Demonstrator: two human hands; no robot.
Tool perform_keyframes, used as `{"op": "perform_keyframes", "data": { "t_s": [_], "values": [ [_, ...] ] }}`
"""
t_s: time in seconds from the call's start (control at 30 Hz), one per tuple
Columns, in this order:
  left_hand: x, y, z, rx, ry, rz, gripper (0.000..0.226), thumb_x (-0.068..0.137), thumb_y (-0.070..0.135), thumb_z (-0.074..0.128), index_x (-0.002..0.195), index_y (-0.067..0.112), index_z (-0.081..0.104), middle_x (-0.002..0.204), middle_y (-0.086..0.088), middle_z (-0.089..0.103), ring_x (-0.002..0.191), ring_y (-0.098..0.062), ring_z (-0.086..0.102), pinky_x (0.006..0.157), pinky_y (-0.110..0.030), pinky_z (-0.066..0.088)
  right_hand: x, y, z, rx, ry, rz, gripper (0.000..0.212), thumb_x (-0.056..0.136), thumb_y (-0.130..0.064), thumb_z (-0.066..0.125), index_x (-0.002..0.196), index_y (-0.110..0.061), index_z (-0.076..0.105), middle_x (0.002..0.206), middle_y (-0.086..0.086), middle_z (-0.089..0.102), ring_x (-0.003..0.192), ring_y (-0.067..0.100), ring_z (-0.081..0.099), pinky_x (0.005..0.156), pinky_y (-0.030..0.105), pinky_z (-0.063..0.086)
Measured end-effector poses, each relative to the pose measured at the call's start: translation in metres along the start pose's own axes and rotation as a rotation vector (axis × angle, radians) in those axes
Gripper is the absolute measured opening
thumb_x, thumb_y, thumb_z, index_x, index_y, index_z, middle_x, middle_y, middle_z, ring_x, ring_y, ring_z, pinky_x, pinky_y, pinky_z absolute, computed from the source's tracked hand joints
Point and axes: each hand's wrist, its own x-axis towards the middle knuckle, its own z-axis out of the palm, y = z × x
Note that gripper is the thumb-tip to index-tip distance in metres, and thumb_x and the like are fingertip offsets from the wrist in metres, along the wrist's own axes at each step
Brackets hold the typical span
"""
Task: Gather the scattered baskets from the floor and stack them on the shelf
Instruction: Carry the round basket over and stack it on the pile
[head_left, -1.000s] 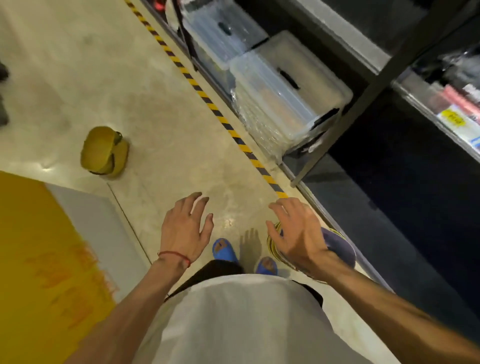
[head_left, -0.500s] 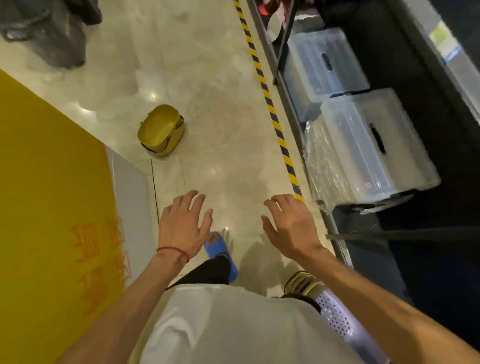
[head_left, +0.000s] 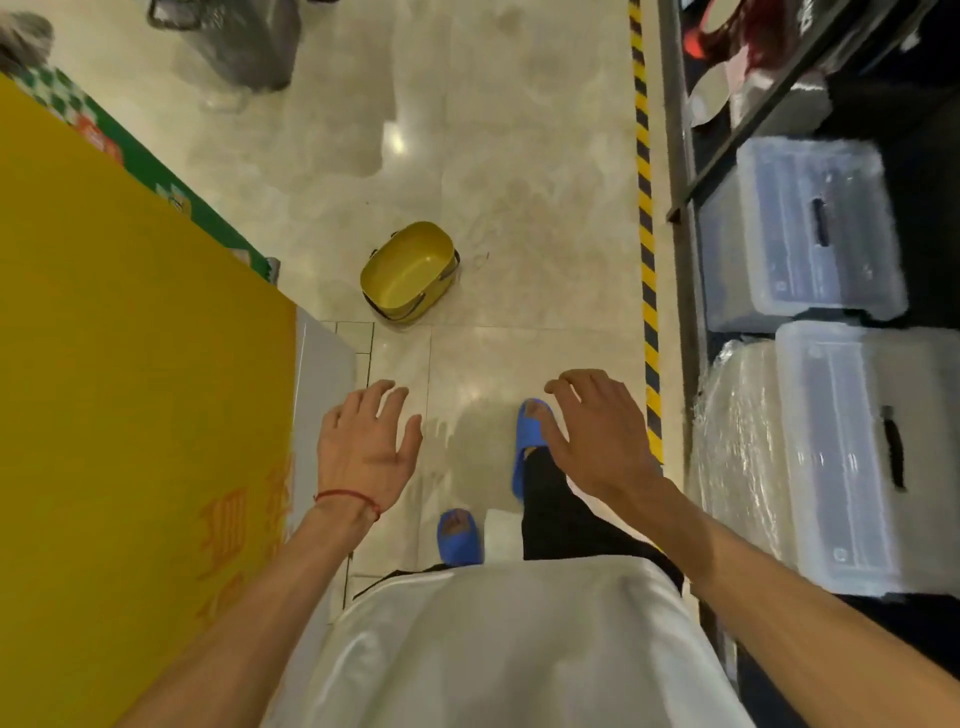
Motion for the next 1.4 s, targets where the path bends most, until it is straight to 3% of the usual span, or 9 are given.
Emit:
{"op": "perform_keyframes", "data": {
  "t_s": [0.33,0.5,0.6,0.73,0.9,1.07,1.2,1.4],
  "values": [
    [0.130,-0.007,-0.032,0.016,-0.040,-0.300,0.045,0.100,0.044,0.040,0.134,0.020,0.056,0.138,-0.002,0.055,0.122,-0.025,0.052,0.092,-0.041,0.047,0.217,0.027,-0.002,-0.009,-0.081,-0.285,0.025,0.094,-0.028,0.065,0.111,-0.009,0.069,0.110,0.009,0.068,0.102,0.032,0.061,0.083,0.042,0.049],
    [0.193,-0.031,-0.030,-0.080,-0.014,-0.441,0.044,0.100,0.042,0.041,0.132,0.018,0.058,0.134,-0.002,0.058,0.116,-0.024,0.054,0.089,-0.040,0.049,0.315,0.015,0.015,0.002,-0.124,-0.330,0.023,0.093,-0.027,0.067,0.109,-0.010,0.070,0.106,0.008,0.068,0.096,0.032,0.062,0.076,0.040,0.047],
    [0.238,-0.051,-0.014,-0.138,-0.007,-0.414,0.046,0.099,0.040,0.038,0.130,0.014,0.061,0.131,-0.008,0.061,0.114,-0.029,0.057,0.090,-0.045,0.051,0.371,0.005,0.038,-0.036,-0.175,-0.315,0.026,0.096,-0.031,0.062,0.112,-0.011,0.070,0.108,0.008,0.068,0.098,0.032,0.062,0.079,0.042,0.049],
    [0.302,-0.085,0.018,-0.200,-0.015,-0.433,0.043,0.097,0.038,0.042,0.126,0.014,0.062,0.128,-0.006,0.063,0.110,-0.028,0.058,0.082,-0.042,0.051,0.438,-0.002,0.083,-0.025,-0.210,-0.266,0.031,0.098,-0.034,0.057,0.115,-0.011,0.068,0.109,0.011,0.067,0.100,0.033,0.060,0.080,0.044,0.050],
    [0.365,-0.119,0.071,-0.207,-0.024,-0.447,0.037,0.097,0.034,0.047,0.121,0.011,0.066,0.119,-0.008,0.067,0.095,-0.031,0.062,0.075,-0.041,0.050,0.503,0.004,0.157,-0.001,-0.314,-0.204,0.032,0.099,-0.034,0.051,0.116,-0.012,0.066,0.112,0.010,0.065,0.102,0.033,0.057,0.080,0.042,0.045],
    [0.415,-0.142,0.153,-0.257,-0.185,-0.553,0.039,0.098,0.036,0.045,0.128,0.014,0.059,0.124,-0.008,0.061,0.103,-0.030,0.057,0.081,-0.044,0.048,0.547,0.034,0.245,0.010,-0.439,-0.161,0.034,0.099,-0.034,0.049,0.118,-0.010,0.065,0.113,0.012,0.064,0.104,0.033,0.056,0.080,0.046,0.049],
    [0.445,-0.159,0.242,-0.229,-0.167,-0.582,0.035,0.096,0.035,0.046,0.120,0.015,0.064,0.116,-0.008,0.064,0.097,-0.031,0.058,0.072,-0.042,0.049,0.572,0.056,0.330,0.000,-0.453,-0.147,0.034,0.098,-0.032,0.052,0.117,-0.008,0.067,0.109,0.012,0.065,0.100,0.034,0.058,0.075,0.046,0.050],
    [0.479,-0.192,0.378,-0.488,-0.240,-1.008,0.049,0.098,0.045,0.045,0.139,0.018,0.048,0.137,-0.007,0.052,0.123,-0.031,0.051,0.094,-0.048,0.045,0.614,0.093,0.445,-0.043,-0.572,0.068,0.046,0.105,-0.042,0.040,0.140,-0.014,0.051,0.138,0.007,0.053,0.126,0.029,0.048,0.092,0.044,0.044]
  ]
}}
